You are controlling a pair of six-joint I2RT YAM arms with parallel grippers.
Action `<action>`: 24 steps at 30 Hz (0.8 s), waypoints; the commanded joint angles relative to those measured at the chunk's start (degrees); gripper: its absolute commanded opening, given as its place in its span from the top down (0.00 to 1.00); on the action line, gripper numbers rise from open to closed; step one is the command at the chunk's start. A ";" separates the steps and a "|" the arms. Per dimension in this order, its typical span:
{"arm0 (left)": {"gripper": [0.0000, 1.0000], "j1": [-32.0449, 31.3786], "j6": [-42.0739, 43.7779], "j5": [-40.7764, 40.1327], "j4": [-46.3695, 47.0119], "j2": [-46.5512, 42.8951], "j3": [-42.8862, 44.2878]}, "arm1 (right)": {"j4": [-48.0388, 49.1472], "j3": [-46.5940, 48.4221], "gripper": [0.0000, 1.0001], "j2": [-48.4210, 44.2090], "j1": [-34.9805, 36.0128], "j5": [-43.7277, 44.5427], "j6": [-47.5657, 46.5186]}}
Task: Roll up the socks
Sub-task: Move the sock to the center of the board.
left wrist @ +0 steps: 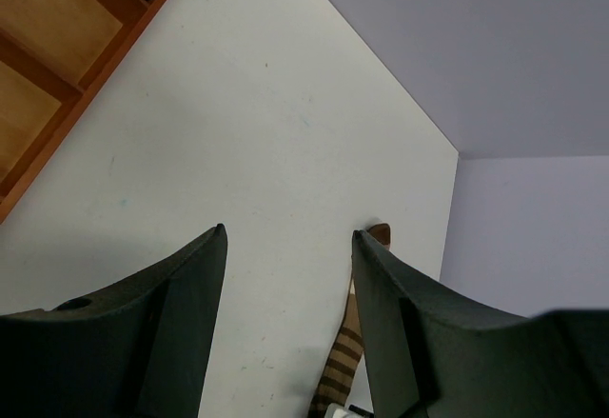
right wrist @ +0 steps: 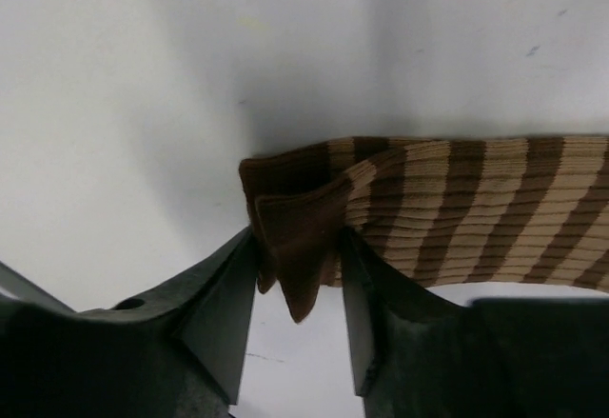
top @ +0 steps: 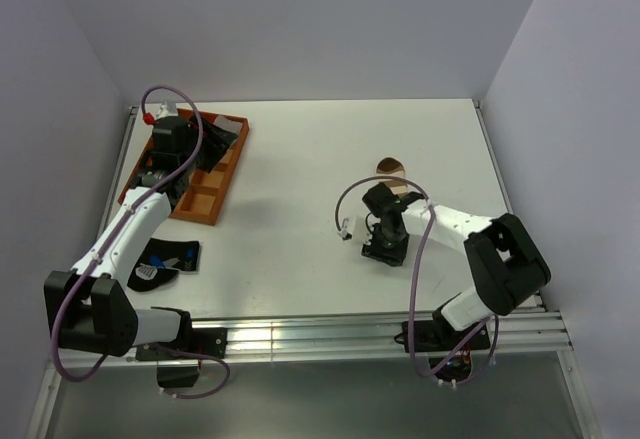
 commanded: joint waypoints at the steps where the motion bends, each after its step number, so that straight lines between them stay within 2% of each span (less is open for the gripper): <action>1: 0.40 -0.06 1.27 0.36 0.99 0.43 2.02 | 4.57 2.63 0.56 3.91 0.74 0.41 2.11; 10: 0.40 1.69 2.24 2.38 -0.59 2.10 3.25 | 5.72 10.28 0.68 12.69 3.99 2.53 5.11; 16: 0.40 3.71 2.41 4.22 -1.21 0.17 2.37 | 5.20 15.56 0.69 18.84 6.97 2.70 7.30; 24: 0.39 4.68 3.91 4.93 -2.79 -1.94 3.52 | 3.62 22.41 0.70 22.63 13.39 2.27 10.02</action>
